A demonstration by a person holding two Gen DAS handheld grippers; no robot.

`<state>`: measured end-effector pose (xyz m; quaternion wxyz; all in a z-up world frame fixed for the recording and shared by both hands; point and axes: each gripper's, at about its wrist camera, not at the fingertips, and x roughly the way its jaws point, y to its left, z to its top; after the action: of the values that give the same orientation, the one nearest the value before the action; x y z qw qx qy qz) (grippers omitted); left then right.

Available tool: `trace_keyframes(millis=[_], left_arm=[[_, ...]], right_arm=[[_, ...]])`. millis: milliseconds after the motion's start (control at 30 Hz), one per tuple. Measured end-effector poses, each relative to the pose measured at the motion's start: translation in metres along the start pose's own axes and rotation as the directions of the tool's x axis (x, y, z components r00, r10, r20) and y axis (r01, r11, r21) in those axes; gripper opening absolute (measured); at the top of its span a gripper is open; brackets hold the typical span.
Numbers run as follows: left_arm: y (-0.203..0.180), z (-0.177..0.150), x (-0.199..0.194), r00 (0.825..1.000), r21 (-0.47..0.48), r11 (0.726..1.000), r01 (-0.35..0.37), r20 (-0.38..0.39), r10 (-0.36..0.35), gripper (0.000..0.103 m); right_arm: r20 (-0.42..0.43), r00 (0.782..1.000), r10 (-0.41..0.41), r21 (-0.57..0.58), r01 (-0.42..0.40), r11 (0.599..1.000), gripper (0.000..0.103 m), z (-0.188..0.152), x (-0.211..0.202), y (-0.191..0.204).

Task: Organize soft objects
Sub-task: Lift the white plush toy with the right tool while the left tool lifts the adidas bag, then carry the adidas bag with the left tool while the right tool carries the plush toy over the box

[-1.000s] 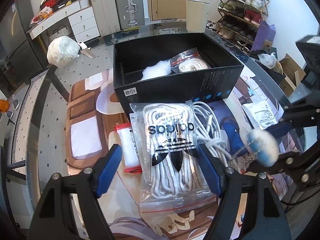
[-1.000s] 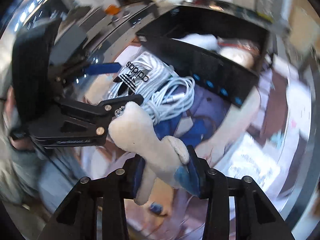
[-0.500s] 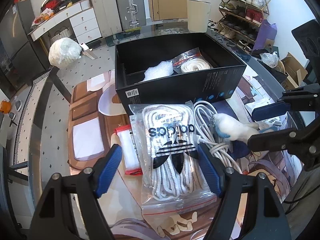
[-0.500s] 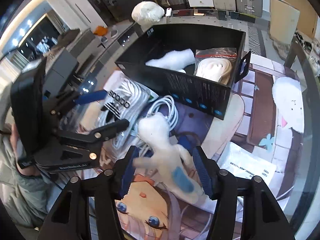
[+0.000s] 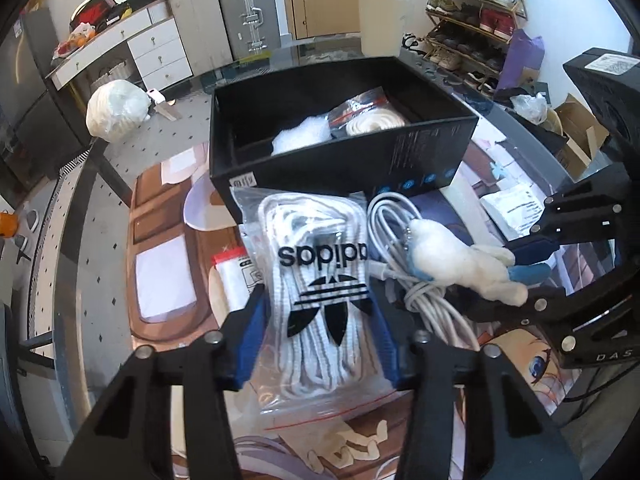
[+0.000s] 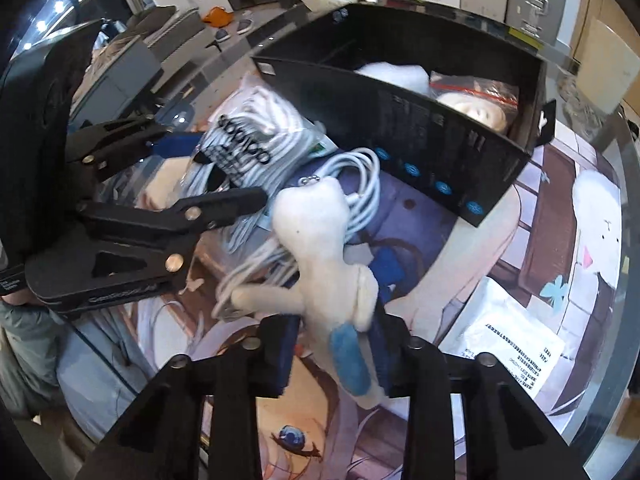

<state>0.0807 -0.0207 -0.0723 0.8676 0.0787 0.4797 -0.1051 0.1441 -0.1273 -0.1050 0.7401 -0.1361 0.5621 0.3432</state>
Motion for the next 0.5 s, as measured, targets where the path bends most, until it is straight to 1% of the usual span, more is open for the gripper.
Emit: trace_keyframes(millis=[33,100,200,300,367,500], left_arm=[[0.001,0.000,-0.001,1.000,-0.005,1.000,0.006,0.002,-0.006,0.044],[0.004,0.001,-0.004,1.000,-0.015,1.000,0.019,0.010,-0.019,0.037],[0.006,0.003,-0.014,0.998,-0.008,1.000,0.030,0.047,-0.030,0.032],[0.004,0.003,-0.025,0.995,0.007,0.999,0.043,0.088,-0.044,0.030],[0.003,0.003,-0.035,0.990,0.021,0.999,0.049,0.129,-0.051,0.030],[0.003,0.004,-0.051,0.977,0.028,1.000,0.014,0.212,-0.019,0.030]], right_arm=[[0.005,1.000,0.000,-0.003,0.000,1.000,0.030,0.000,-0.001,0.001],[0.030,0.999,-0.021,-0.009,0.021,1.000,0.030,0.000,-0.006,0.004],[0.066,0.997,-0.036,-0.008,0.036,0.999,0.030,-0.002,-0.015,0.005],[0.113,0.993,-0.040,-0.012,0.042,0.999,0.030,-0.004,-0.026,0.007],[0.147,0.988,-0.046,-0.018,0.049,0.999,0.030,-0.005,-0.033,0.010],[0.230,0.972,-0.039,-0.016,0.044,0.999,0.030,-0.008,-0.052,0.012]])
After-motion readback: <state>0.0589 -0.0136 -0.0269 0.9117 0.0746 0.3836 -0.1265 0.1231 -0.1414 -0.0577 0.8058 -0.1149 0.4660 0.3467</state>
